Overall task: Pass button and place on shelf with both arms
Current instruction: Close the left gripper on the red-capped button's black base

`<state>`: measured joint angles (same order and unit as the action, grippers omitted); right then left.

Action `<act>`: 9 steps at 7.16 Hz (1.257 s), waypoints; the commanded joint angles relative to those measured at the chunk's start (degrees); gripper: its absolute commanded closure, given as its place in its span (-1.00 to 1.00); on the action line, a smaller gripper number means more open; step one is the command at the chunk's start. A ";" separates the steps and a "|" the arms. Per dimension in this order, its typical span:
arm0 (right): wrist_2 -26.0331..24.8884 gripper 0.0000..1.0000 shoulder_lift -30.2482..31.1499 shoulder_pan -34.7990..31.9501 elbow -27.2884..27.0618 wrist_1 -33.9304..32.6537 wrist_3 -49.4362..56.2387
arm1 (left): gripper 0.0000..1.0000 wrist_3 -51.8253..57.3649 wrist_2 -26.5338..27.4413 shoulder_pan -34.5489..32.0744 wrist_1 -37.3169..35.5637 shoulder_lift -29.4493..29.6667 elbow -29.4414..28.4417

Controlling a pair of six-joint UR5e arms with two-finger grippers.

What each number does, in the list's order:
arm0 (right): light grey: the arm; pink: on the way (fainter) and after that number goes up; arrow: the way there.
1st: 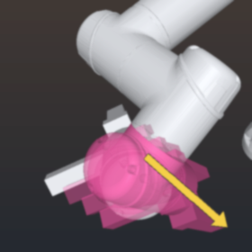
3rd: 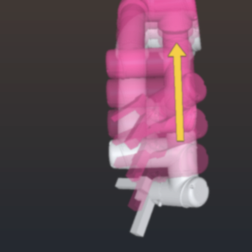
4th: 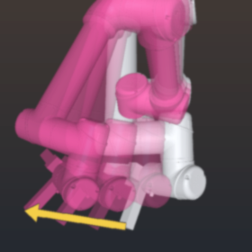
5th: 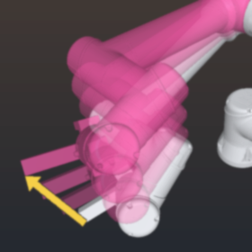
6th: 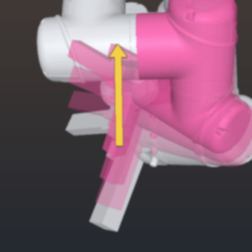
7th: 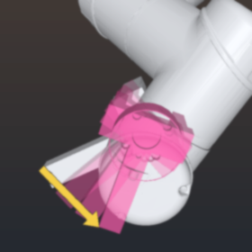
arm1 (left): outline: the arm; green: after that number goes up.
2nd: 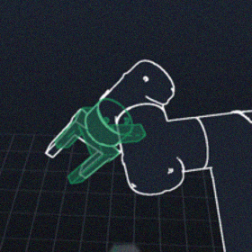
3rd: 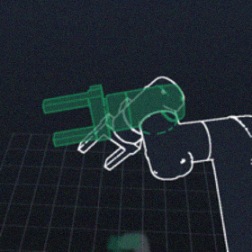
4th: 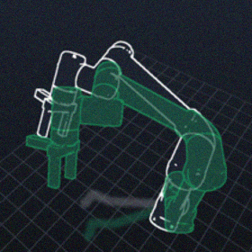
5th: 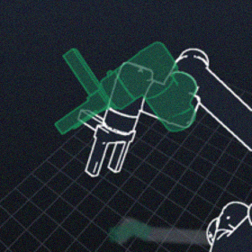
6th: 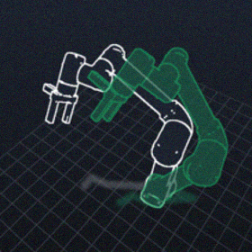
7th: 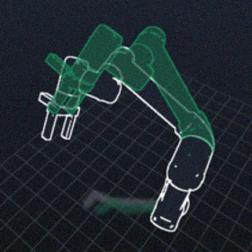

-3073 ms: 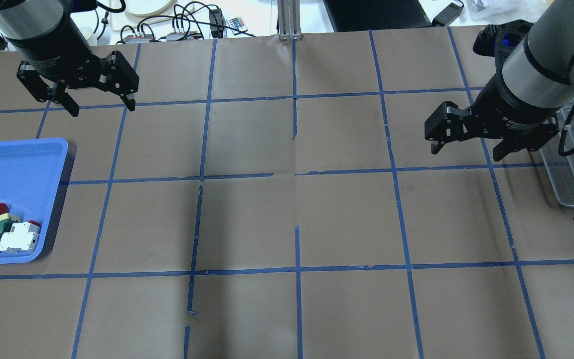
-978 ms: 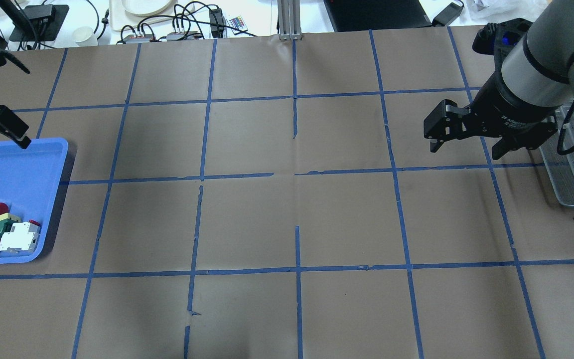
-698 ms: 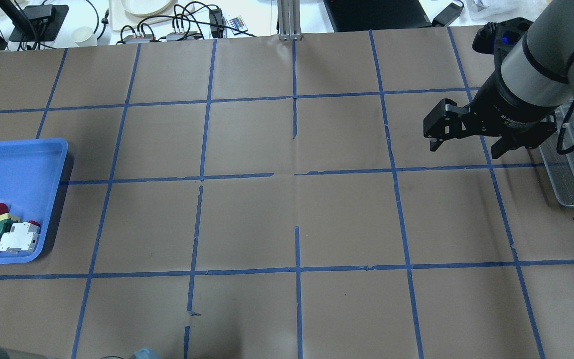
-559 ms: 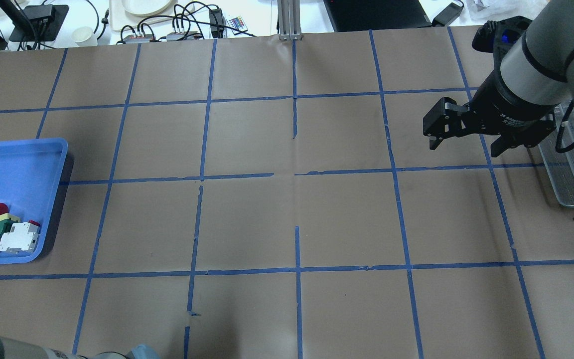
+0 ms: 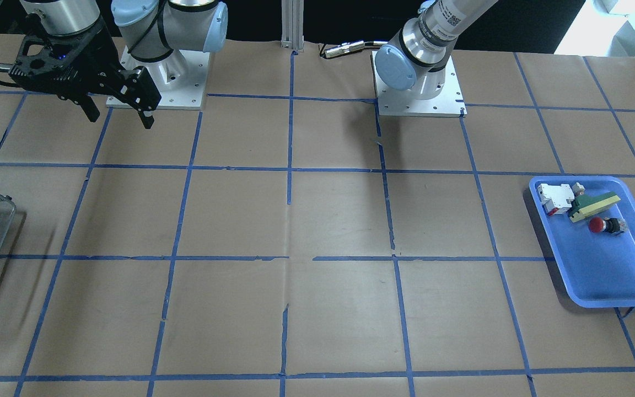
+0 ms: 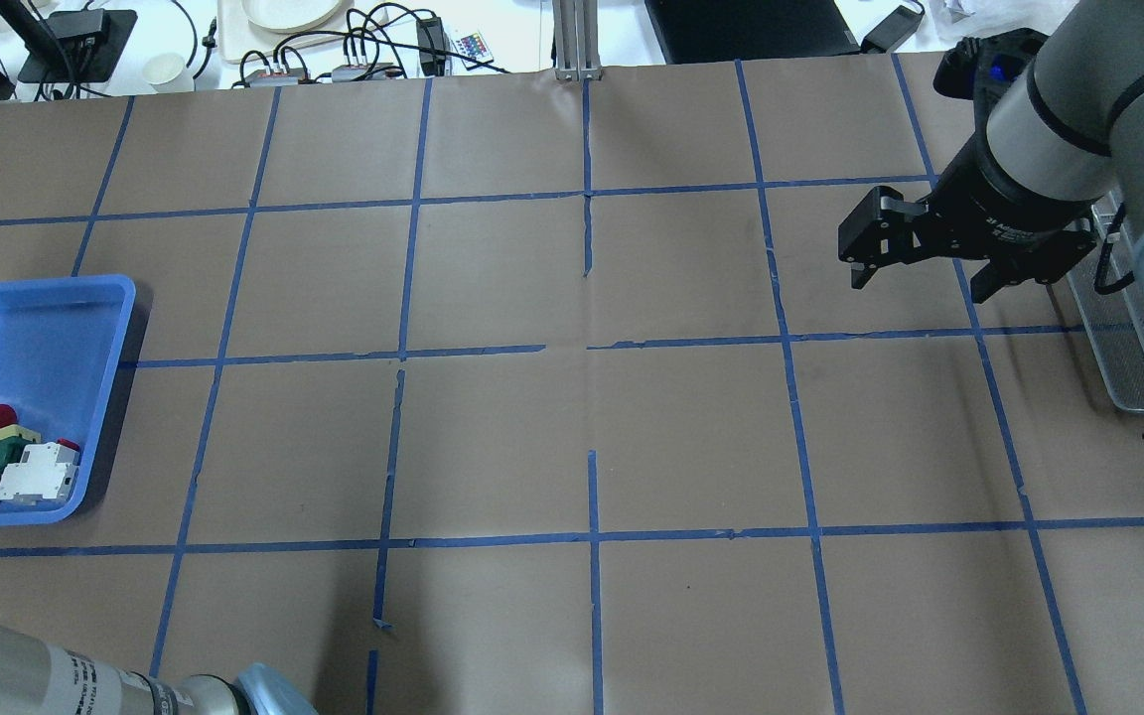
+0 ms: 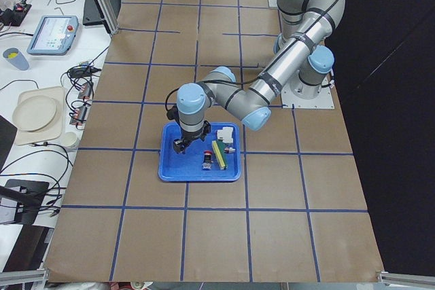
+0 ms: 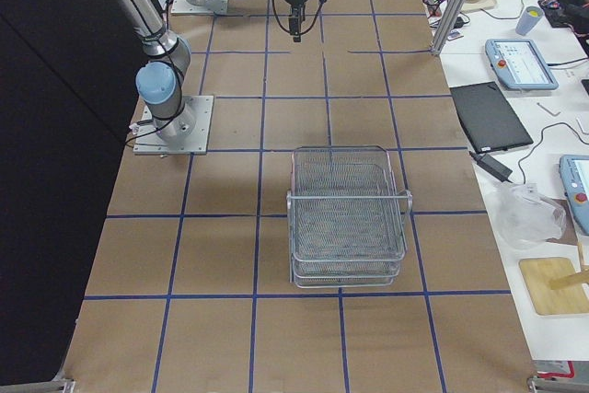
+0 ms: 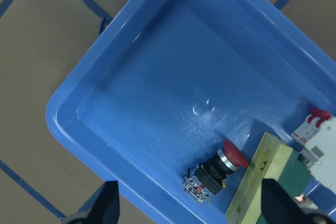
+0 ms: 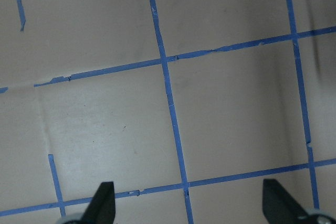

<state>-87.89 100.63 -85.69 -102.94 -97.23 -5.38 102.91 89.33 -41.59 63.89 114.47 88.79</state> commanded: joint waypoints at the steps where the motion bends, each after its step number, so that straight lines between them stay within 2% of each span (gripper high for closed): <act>1: 0.00 -1.00 -0.17 0.00 -0.07 -0.06 0.01 | -0.87 11.00 -2.06 1.51 0.80 6.91 -5.21; 4: -0.09 -1.00 -0.17 0.00 -0.07 0.02 0.01 | -0.87 16.71 -6.45 4.32 3.44 9.37 -5.12; 6: -0.18 -1.00 -0.17 0.00 -0.16 0.11 0.01 | -0.99 17.68 -6.71 5.81 4.41 9.64 -3.63; 9: -0.18 -1.00 -0.17 0.00 -0.16 0.11 -0.16 | -0.96 18.03 -6.45 6.96 3.53 9.72 -1.52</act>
<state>-88.06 100.46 -85.69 -103.09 -97.14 -5.46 120.72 82.98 -34.81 67.50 124.12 86.88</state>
